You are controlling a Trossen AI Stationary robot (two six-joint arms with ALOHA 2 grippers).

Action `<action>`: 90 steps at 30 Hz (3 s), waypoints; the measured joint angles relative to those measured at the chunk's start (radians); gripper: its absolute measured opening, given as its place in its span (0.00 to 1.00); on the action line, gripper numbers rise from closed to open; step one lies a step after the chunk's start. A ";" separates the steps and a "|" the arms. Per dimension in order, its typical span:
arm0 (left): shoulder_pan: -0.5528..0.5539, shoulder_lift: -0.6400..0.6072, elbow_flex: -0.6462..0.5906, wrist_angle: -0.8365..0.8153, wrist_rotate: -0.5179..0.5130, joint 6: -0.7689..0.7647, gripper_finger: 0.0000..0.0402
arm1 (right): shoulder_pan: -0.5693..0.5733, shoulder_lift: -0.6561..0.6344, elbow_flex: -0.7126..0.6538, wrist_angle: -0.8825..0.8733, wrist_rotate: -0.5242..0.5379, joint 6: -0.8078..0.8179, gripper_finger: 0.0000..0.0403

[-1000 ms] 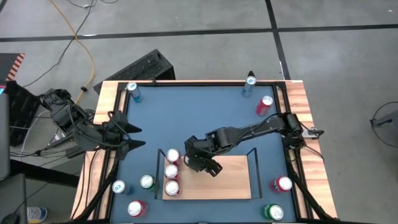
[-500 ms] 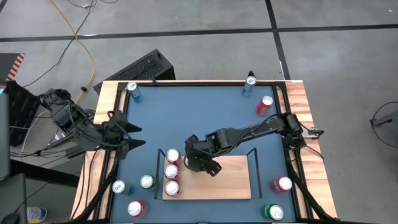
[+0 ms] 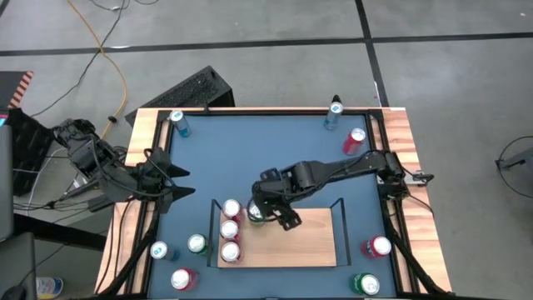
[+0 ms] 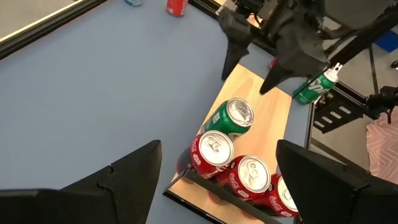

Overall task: Place canned beverage on shelf
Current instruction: Put the top left green soda can on the shelf aligned with the left red soda can, then put the left green soda can on the shelf aligned with the other green soda can

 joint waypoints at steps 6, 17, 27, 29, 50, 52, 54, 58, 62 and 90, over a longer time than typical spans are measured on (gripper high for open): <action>0.000 0.000 0.000 0.000 0.000 0.001 0.75 | 0.050 -0.037 -0.055 -0.008 -0.097 0.166 0.94; 0.000 0.000 0.000 0.001 0.011 0.020 0.75 | 0.158 -0.316 -0.644 0.595 0.056 0.546 0.70; 0.000 0.000 0.000 0.008 -0.005 0.007 0.75 | 0.154 -0.327 -0.782 0.792 0.250 0.707 0.07; 0.000 0.000 0.000 0.008 -0.005 0.007 0.75 | 0.154 -0.319 -0.784 0.807 0.244 0.688 0.03; 0.000 0.000 0.000 0.004 -0.002 0.016 0.75 | 0.107 -0.305 -0.783 0.930 0.187 0.626 0.00; 0.000 0.000 0.000 0.004 -0.002 0.017 0.75 | 0.100 -0.305 -0.783 0.948 0.180 0.612 0.00; 0.000 0.000 0.000 0.004 -0.002 0.016 0.75 | 0.095 -0.305 -0.783 0.955 0.177 0.611 0.00; 0.000 0.000 0.000 0.004 -0.002 0.016 0.75 | 0.087 -0.305 -0.783 0.951 0.171 0.603 0.00; 0.000 0.000 0.000 0.004 0.000 0.015 0.75 | 0.081 -0.305 -0.783 0.943 0.173 0.601 0.00; 0.000 0.000 0.000 0.004 0.000 0.008 0.75 | 0.069 -0.341 -0.783 0.947 0.236 0.556 0.00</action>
